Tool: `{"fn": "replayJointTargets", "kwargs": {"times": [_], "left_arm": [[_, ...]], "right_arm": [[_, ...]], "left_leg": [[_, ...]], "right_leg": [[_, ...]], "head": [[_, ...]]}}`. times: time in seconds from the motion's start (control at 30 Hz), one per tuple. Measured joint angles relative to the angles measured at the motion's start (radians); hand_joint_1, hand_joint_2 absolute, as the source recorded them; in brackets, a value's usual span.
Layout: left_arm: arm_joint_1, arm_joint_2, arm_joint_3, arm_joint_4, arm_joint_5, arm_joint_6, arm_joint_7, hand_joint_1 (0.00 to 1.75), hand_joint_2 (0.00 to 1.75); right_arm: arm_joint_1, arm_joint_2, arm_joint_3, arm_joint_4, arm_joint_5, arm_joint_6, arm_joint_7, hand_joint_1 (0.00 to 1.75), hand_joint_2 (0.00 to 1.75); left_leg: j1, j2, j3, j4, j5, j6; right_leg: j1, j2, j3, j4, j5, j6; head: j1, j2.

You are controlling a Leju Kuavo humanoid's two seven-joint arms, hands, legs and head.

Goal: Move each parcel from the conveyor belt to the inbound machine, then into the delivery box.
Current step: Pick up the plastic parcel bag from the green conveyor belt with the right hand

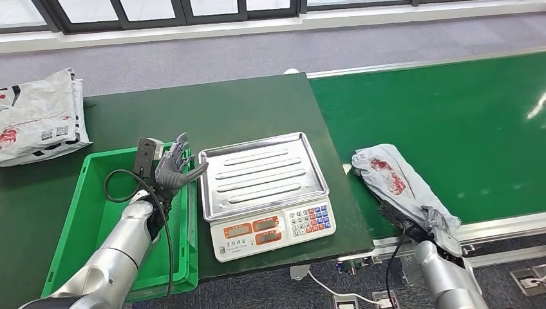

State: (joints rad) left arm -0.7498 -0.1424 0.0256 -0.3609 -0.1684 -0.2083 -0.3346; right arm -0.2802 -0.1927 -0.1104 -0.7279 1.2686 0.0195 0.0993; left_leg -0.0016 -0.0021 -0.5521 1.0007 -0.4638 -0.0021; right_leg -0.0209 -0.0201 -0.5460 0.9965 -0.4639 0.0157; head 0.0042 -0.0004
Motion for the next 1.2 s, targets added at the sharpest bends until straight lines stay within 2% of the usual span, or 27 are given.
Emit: {"fn": "replayJointTargets", "kwargs": {"times": [0.57,0.7,0.8,0.93,1.2], "left_arm": [[0.012,0.007,0.000,0.000,0.011,0.003,-0.013,0.00,1.75],[0.013,0.007,-0.001,-0.003,0.012,0.004,-0.016,0.00,1.75],[0.024,0.010,-0.001,-0.005,0.020,0.009,-0.034,0.00,1.75],[0.037,0.018,-0.001,-0.008,0.029,0.012,-0.057,0.00,1.75],[0.031,0.016,-0.005,-0.012,0.027,0.019,-0.055,0.00,1.75]], "right_arm": [[-0.005,0.029,0.013,0.006,-0.005,-0.026,-0.036,1.75,1.75],[0.005,0.032,0.013,-0.005,-0.019,-0.061,-0.063,1.75,1.75],[0.021,0.048,0.013,-0.038,-0.072,-0.163,-0.151,1.75,1.75],[0.038,0.096,0.013,-0.158,-0.251,-0.369,-0.376,1.75,1.75],[0.073,0.157,0.013,-0.418,-0.519,-0.564,-0.641,1.75,1.75]], "left_leg": [[0.001,-0.001,0.011,0.000,-0.007,-0.001],[0.001,-0.001,0.010,0.000,-0.007,-0.001],[0.001,-0.001,0.010,0.000,-0.007,-0.002],[0.001,0.001,0.014,0.000,-0.008,-0.003],[0.001,-0.001,0.020,0.000,-0.008,-0.003]], "right_leg": [[0.000,0.000,0.011,0.000,-0.008,0.000],[0.000,-0.001,0.010,0.000,-0.008,-0.001],[0.000,-0.001,0.011,0.001,-0.008,-0.001],[0.000,0.002,0.010,0.001,-0.009,-0.002],[0.000,0.000,0.010,0.001,-0.010,-0.002]], "head": [[0.000,0.000],[0.000,0.000],[0.000,0.000],[0.000,0.000],[0.000,0.000]]}}
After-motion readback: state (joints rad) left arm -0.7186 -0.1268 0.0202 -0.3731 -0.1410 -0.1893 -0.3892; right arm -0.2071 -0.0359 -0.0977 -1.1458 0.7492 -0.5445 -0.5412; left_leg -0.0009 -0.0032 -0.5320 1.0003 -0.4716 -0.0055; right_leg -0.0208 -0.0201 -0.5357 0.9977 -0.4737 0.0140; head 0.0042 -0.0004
